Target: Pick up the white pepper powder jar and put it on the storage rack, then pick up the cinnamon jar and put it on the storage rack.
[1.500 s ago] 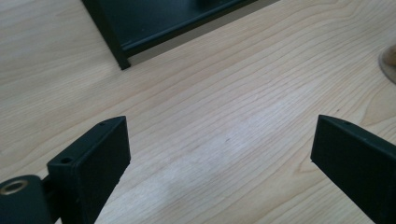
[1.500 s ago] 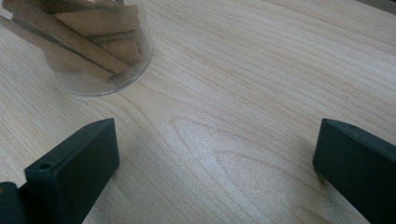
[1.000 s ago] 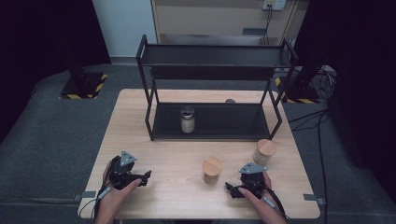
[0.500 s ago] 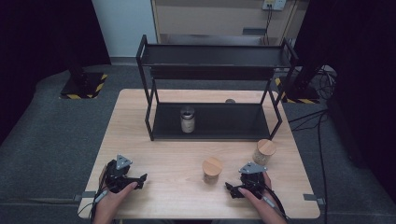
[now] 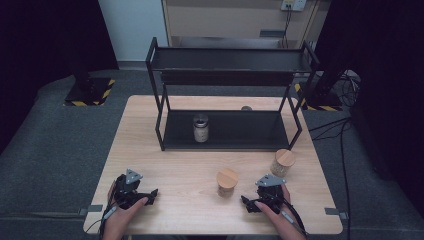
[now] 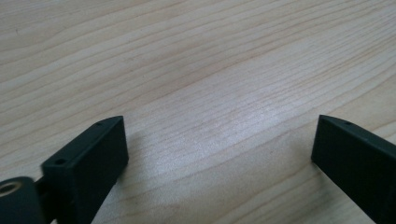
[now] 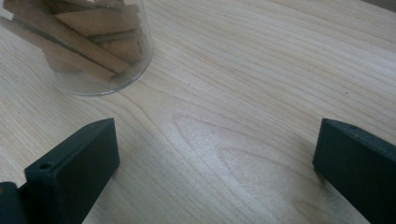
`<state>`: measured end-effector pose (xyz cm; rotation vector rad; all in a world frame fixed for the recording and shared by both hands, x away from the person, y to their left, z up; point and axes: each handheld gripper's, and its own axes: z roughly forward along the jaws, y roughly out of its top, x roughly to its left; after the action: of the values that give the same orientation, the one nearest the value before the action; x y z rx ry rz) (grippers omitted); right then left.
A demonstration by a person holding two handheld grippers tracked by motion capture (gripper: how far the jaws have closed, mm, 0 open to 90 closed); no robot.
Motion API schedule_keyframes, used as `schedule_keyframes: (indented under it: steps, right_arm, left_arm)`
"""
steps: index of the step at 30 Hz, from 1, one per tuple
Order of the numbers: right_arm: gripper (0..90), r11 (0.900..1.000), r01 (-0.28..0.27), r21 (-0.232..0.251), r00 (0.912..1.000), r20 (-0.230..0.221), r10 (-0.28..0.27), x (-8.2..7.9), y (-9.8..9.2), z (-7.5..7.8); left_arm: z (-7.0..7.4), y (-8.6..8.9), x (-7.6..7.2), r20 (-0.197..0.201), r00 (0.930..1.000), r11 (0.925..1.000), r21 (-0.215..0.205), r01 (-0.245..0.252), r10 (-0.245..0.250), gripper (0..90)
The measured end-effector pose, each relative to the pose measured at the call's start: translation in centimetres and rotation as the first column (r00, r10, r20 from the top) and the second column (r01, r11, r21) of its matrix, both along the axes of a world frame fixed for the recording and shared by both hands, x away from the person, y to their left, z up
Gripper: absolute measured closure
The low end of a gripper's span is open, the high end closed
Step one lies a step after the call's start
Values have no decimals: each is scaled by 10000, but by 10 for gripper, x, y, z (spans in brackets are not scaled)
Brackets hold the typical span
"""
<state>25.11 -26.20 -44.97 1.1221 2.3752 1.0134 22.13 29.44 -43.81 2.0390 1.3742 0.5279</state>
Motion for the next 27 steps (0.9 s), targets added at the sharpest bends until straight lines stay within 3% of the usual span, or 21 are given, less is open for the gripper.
schedule_keyframes:
  steps: [6,21,24,27]
  right_arm:
    - [4,10000,24,-2,10000,-16,-24,0,0,0]
    - [9,10000,-47,5,9999,-145,48,3,0,2]
    - [29,9992,-50,394,9991,-418,67,8,-7,6]
    - [28,9990,-301,336,9989,-343,312,10,-9,12]
  left_arm:
    - [-7,-2,-4,356,9994,10000,-7,-16,16,0]
    - [-7,-2,-2,354,9994,10000,24,8,-9,0]
    - [-7,-2,-2,354,9994,10000,25,8,-9,0]
    - [-7,-2,-2,357,9994,10000,24,2,-3,0]
